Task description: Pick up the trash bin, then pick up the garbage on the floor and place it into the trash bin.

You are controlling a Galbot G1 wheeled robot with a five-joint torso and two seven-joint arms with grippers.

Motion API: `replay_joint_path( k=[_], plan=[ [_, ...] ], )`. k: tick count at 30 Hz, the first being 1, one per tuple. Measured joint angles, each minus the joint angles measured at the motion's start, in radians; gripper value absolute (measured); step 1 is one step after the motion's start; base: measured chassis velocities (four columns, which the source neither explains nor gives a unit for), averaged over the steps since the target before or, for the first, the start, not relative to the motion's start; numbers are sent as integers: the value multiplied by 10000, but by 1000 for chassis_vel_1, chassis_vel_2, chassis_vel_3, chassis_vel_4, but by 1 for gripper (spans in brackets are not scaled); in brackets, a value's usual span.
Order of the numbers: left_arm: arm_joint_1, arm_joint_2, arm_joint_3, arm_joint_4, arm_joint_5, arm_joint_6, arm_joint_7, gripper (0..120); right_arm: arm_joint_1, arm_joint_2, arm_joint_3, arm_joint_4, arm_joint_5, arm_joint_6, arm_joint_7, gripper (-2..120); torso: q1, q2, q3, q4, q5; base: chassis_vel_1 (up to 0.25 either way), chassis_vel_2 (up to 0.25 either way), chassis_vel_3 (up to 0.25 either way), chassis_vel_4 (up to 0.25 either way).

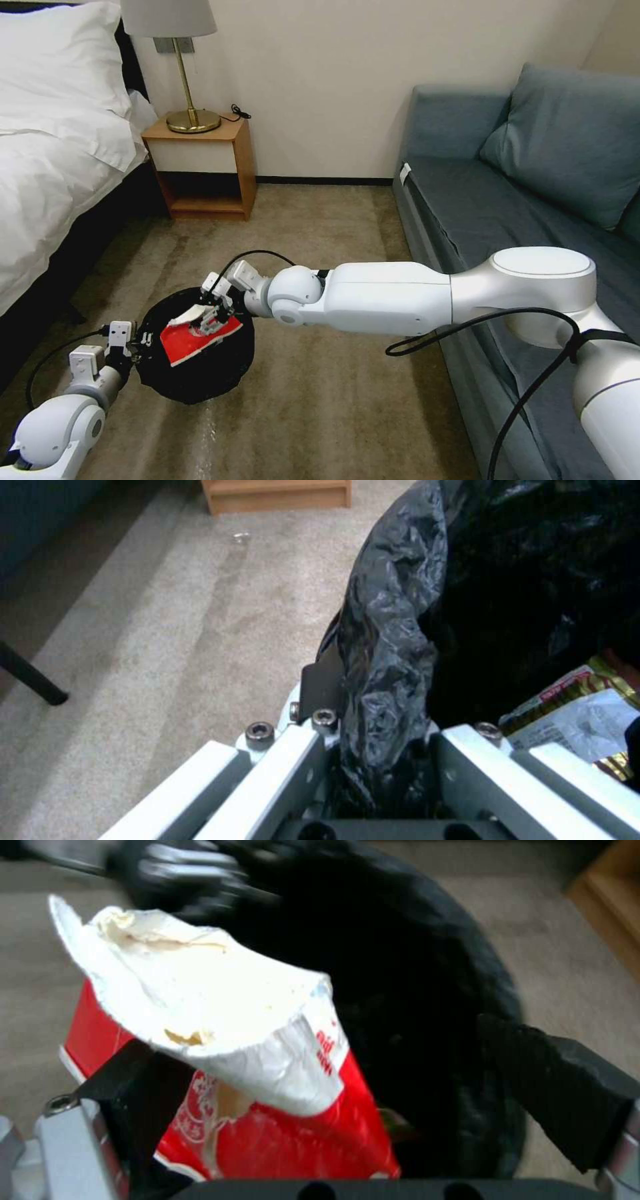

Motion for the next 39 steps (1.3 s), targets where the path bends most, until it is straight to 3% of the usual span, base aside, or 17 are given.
replay_joint_path(
  k=[3,9,13,17,26,30,39],
  plan=[
    [5,-53,-10,4,5,8,-15,1,141,-54,54,290,-9,-24,-11,100,-1,0,-1,2,0,0,0,0,0],
    [162,-110,-31,-107,40,22,-18,1,-115,180,66,-1016,-1208,314,-234,100,1,-1,2,0,0,0,0,0,0],
    [186,-94,-68,-122,40,31,-23,1,-128,120,23,-711,-1005,213,-196,100,-1,0,-1,1,1,0,0,0,0],
    [151,-80,-51,-126,29,56,-36,1,-231,123,144,-1348,-937,250,-201,100,1,-1,1,3,0,0,0,0,0],
    [99,16,-88,8,-49,68,-35,1,-455,-37,556,-756,-629,211,140,100,0,-1,0,4,-1,0,0,0,0],
    [-56,167,-196,182,-178,68,-116,1,-640,-8,1552,-872,-251,211,549,100,0,0,0,3,0,0,0,0,0],
    [-354,897,-693,251,-949,211,-465,1,-2059,-54,4269,-923,1898,66,2894,100,0,-1,0,3,-1,0,0,0,0]
  ],
)
